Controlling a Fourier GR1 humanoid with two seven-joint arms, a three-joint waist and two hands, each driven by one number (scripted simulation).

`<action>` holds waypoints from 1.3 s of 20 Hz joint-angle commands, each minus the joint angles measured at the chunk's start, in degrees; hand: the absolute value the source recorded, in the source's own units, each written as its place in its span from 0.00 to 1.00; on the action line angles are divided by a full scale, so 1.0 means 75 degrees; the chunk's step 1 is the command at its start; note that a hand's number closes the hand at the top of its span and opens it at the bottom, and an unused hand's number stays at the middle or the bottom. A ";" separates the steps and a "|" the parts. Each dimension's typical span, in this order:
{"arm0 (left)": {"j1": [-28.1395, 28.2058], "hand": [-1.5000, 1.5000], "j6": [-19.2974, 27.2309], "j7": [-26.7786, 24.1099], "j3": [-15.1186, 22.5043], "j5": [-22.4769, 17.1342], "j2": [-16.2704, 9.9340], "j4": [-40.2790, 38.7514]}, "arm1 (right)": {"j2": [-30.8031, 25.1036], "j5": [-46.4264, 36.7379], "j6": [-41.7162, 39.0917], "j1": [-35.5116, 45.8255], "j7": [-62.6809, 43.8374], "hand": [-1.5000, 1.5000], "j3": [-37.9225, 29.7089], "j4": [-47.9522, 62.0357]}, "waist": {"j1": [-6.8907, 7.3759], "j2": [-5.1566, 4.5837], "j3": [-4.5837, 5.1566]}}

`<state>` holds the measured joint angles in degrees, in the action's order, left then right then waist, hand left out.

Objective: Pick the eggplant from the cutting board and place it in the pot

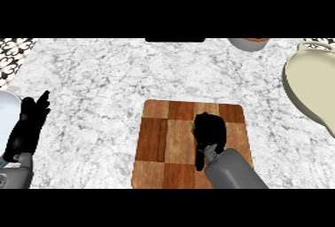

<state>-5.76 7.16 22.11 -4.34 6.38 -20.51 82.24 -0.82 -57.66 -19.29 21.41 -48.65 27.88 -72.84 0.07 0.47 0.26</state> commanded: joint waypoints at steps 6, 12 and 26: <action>-0.0281 0.50 0.0057 0.0228 0.0035 0.0398 0.0299 -0.0023 | -0.0326 -0.0988 0.0401 0.0039 0.0857 1.00 0.0322 0.0122 | 0.0006 -0.0062 -0.0036; 0.0382 0.50 -0.0008 -0.0114 -0.0340 0.0086 0.0155 -0.0017 | -0.3640 0.0473 0.0457 -0.0634 0.3550 1.00 -0.1684 -0.0714 | -0.0610 -0.0037 -0.0107; 0.0599 0.50 0.0074 -0.0132 -0.0634 -0.0064 0.0113 0.0027 | -0.6966 0.3039 0.1727 -0.0538 0.8489 1.00 -0.5635 0.0889 | -0.0792 -0.0027 -0.0180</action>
<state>-1.86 8.02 21.08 -8.89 6.37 -19.77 82.47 -48.12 -40.90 -9.04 16.41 5.00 -6.27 -69.34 -6.06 0.12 -1.04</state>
